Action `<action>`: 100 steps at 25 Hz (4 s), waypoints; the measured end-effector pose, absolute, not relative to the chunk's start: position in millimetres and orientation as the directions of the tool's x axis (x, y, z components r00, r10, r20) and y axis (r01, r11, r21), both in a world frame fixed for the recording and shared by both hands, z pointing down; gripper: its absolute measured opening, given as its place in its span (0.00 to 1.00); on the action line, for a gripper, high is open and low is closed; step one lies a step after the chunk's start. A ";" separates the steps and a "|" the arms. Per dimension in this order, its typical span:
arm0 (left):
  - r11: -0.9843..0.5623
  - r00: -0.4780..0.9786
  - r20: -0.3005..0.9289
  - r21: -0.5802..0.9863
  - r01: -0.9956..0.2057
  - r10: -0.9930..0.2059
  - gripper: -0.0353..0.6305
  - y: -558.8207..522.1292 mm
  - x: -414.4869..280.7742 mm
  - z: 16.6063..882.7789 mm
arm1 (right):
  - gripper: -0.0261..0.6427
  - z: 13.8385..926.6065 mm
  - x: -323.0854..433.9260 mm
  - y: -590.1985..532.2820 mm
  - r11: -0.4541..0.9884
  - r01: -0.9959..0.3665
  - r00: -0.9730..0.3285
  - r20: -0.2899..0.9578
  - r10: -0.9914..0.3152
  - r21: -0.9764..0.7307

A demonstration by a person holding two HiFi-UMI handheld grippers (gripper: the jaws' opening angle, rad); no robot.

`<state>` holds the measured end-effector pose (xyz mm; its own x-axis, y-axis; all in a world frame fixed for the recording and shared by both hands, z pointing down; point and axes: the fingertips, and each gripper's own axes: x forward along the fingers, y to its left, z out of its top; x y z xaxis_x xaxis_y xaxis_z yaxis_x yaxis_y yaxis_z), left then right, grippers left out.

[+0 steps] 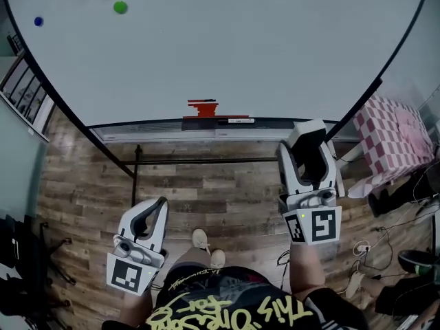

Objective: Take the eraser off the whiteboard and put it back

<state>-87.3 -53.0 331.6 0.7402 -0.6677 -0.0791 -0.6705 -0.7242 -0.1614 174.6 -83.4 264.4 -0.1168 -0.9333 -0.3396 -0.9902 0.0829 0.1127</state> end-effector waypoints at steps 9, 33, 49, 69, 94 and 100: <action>-0.685 0.701 -0.075 -0.158 -0.711 -0.709 0.06 -59.1 -106.9 333.0 | 0.43 258.7 180.2 -137.0 0.086 -0.988 -0.125 -0.338 -0.933 0.129; -0.527 0.537 -0.046 -0.146 -0.838 -0.842 0.06 -87.6 -168.2 334.1 | 0.43 263.6 181.8 -268.7 0.066 -0.986 -0.106 -0.273 -0.956 0.153; -0.444 0.454 -0.040 -0.147 -0.884 -0.890 0.06 -95.2 -200.6 336.1 | 0.43 277.6 185.9 -326.9 0.038 -0.992 -0.064 -0.218 -0.974 0.123; -0.448 0.458 -0.043 -0.150 -0.881 -0.888 0.06 -102.4 -197.6 334.0 | 0.43 284.0 194.7 -347.6 -0.080 -0.980 0.034 -0.245 -0.969 0.183; -0.491 0.501 -0.035 -0.150 -0.858 -0.865 0.06 -84.4 -190.2 337.5 | 0.46 296.6 186.5 -338.7 -0.081 -0.989 0.054 -0.198 -0.979 0.127; -0.531 0.541 -0.037 -0.145 -0.835 -0.840 0.06 -85.8 -177.3 335.1 | 0.46 303.1 177.1 -315.4 -0.057 -0.985 0.026 -0.190 -0.981 0.162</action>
